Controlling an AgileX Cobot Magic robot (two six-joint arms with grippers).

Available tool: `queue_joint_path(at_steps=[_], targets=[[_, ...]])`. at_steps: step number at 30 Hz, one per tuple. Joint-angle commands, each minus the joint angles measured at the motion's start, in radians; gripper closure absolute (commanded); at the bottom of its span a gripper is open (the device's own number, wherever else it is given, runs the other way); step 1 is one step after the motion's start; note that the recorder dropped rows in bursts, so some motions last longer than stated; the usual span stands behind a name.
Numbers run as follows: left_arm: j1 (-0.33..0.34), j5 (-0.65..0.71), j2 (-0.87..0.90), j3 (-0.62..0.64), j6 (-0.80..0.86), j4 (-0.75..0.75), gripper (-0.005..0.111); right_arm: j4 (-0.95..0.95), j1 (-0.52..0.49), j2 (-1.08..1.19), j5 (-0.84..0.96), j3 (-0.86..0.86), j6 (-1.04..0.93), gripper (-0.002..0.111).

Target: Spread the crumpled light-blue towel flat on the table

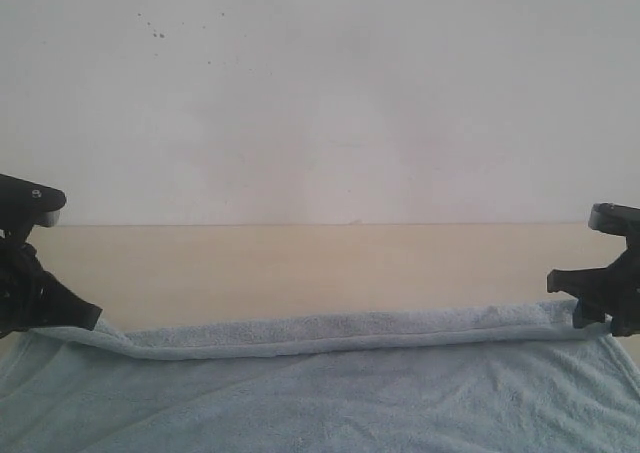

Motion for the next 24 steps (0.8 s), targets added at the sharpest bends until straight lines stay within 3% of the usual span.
queue_joint_path(at_steps=[1,24], targets=[[0.003,-0.006,0.000,-0.008,-0.002,0.004,0.103,0.005,0.002,-0.001,-0.013,-0.006,-0.028,0.063],[0.003,-0.001,0.000,-0.008,0.009,0.004,0.103,-0.053,-0.028,-0.045,-0.011,-0.025,-0.105,0.063]])
